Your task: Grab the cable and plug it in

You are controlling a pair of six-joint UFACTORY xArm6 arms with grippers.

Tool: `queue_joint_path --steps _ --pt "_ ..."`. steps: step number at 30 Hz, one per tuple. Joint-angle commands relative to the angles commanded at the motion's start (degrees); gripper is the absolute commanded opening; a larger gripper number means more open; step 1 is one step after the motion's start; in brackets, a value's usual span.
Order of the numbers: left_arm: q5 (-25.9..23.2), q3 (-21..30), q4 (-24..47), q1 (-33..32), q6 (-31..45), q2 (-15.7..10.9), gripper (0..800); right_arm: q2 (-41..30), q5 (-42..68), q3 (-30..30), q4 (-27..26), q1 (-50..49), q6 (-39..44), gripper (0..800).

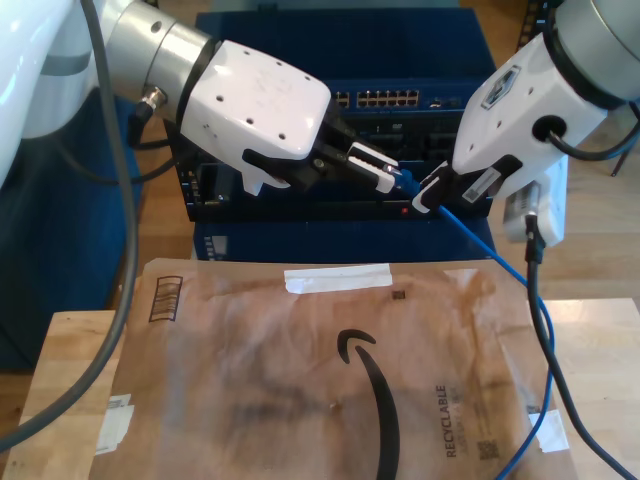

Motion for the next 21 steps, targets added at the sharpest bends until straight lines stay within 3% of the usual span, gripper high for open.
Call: queue_joint_path --steps 3,7,10,21 --pt "0.26 -0.26 0.0 0.0 -0.18 0.0 3 -0.18 -0.09 0.0 -0.09 -0.18 -2.29 596" --pt "1.32 -0.44 -0.18 0.0 -0.44 1.05 2 -0.44 -0.09 0.09 -0.26 -0.35 -4.66 671" --pt "2.2 -1.14 -0.26 0.09 -2.02 2.2 2 -0.7 0.0 0.09 -0.18 -0.18 -5.89 798" --pt "6.51 -4.31 -1.05 1.67 -6.77 6.15 2 -4.22 -0.26 0.0 -0.35 -0.35 -8.53 799"
